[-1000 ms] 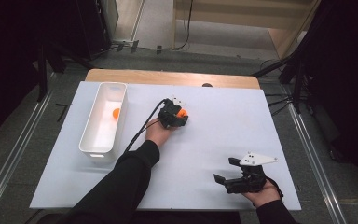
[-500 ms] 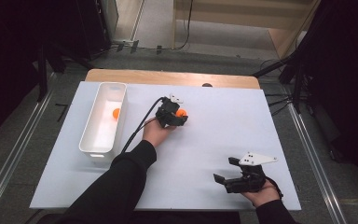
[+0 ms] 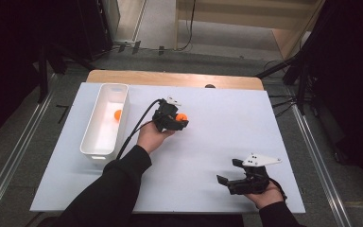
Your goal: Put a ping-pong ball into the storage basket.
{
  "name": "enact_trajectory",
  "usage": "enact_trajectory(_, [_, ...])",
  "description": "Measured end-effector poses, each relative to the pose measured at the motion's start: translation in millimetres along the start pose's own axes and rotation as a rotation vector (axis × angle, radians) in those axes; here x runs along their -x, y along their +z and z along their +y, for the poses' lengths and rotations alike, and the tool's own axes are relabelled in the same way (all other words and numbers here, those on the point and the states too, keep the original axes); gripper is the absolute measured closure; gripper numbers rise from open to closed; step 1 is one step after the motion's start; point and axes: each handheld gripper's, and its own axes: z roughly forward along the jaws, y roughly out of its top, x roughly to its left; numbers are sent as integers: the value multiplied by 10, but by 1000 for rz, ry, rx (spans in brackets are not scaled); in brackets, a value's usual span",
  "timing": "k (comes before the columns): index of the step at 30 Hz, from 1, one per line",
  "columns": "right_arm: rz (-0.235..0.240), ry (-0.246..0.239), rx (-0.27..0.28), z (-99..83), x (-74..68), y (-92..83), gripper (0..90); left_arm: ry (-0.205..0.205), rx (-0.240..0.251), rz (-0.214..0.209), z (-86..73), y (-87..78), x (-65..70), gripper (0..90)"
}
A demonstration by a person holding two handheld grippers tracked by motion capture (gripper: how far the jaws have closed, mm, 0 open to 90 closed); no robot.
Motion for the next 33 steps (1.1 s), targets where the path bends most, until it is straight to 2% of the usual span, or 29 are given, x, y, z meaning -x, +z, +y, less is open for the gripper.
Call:
enact_trajectory(7, [-7,7,-8,3,6,10,85,12,4,-37,-33,-137,54,507])
enact_trajectory(14, [-11,9,-5,2,23,14,85,16,3,-49,-56,-246,78,507])
enact_trajectory(15, [-11,10,-5,2,21,13,85,26,1,-47,-57,-262,80,507])
enact_trajectory(23, [-12,17,-10,-3,17,10,85,7,-4,-56,-81,-340,47,507])
enact_trajectory(28, [-19,1,-10,-13,8,-2,85,-9,-10,-68,-78,-418,24,507])
enact_trajectory(33, [-22,-1,-12,-14,-7,-3,85,-5,-7,-80,-79,-487,30,507])
